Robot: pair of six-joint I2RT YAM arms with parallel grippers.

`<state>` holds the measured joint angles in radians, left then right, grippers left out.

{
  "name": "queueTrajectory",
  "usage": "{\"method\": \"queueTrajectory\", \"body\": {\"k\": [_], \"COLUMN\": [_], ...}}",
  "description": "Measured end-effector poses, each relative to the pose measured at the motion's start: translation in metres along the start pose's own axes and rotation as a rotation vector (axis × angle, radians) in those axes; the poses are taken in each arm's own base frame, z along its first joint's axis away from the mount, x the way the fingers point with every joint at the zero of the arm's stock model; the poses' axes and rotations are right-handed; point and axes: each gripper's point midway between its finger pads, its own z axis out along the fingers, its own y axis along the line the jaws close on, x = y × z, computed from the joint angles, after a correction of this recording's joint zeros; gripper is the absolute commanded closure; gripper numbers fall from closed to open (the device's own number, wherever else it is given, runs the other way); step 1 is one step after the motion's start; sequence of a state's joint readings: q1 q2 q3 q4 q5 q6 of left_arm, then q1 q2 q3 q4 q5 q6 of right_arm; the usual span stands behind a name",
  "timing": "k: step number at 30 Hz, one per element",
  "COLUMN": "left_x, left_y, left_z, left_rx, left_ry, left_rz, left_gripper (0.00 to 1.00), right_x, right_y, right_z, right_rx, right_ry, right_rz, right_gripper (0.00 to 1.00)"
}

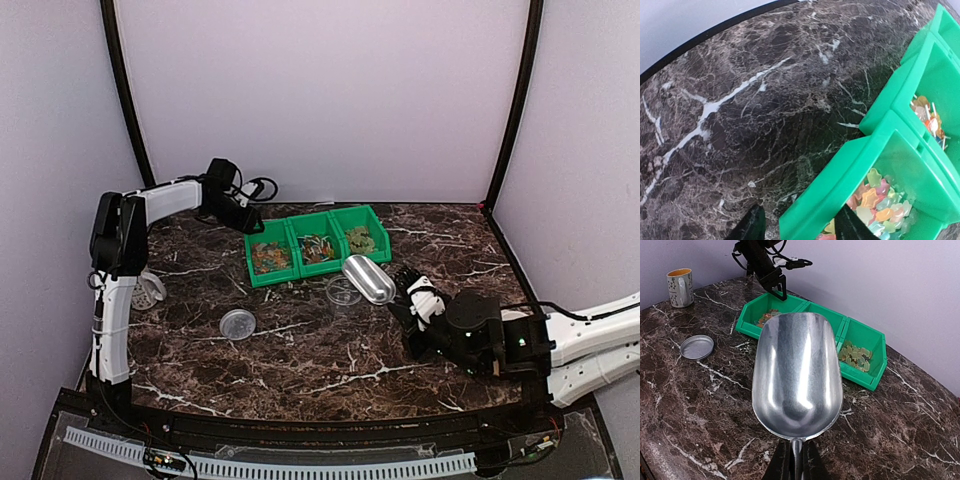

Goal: Pack the candies
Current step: Move the storage box to the center of the board.

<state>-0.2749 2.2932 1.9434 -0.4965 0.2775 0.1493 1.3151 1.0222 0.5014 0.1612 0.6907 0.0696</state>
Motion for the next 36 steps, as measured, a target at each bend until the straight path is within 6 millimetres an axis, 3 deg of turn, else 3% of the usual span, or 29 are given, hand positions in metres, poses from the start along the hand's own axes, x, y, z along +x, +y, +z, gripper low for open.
{"method": "queueTrajectory", "body": {"k": [2,5,14,24,28,33,36], "left_x": [0.001,0.006,0.009,0.069,0.095,0.12,0.13], "left_y": [-0.001,-0.007,-0.011,-0.034,-0.044,-0.041,-0.04], "left_z": [0.004,0.003,0.0,-0.04,-0.059,-0.081,-0.094], "left_rx": [0.01,0.051,0.05,-0.047,-0.092,-0.144,-0.177], "left_ry": [0.003,0.018,0.038,0.177,0.224,0.248,0.254], "left_rz": [0.012,0.012,-0.083,-0.168,-0.2,-0.244,-0.255], "left_gripper": [0.7,0.76,0.83,0.85,0.85,0.84,0.74], "right_x": [-0.001,-0.001,0.003,0.008,-0.005,-0.038,-0.052], "right_y": [0.001,0.002,0.005,0.015,0.025,0.033,0.033], "right_z": [0.001,0.002,0.005,0.015,0.021,0.026,0.025], "right_rx": [-0.002,-0.003,-0.005,-0.02,-0.044,-0.064,-0.068], "right_ry": [0.002,0.005,0.018,0.038,0.061,0.065,0.059], "right_rz": [0.0,0.0,-0.003,-0.035,-0.052,-0.051,-0.047], "right_gripper": [1.0,1.0,1.0,1.0,1.0,1.0,1.0]}}
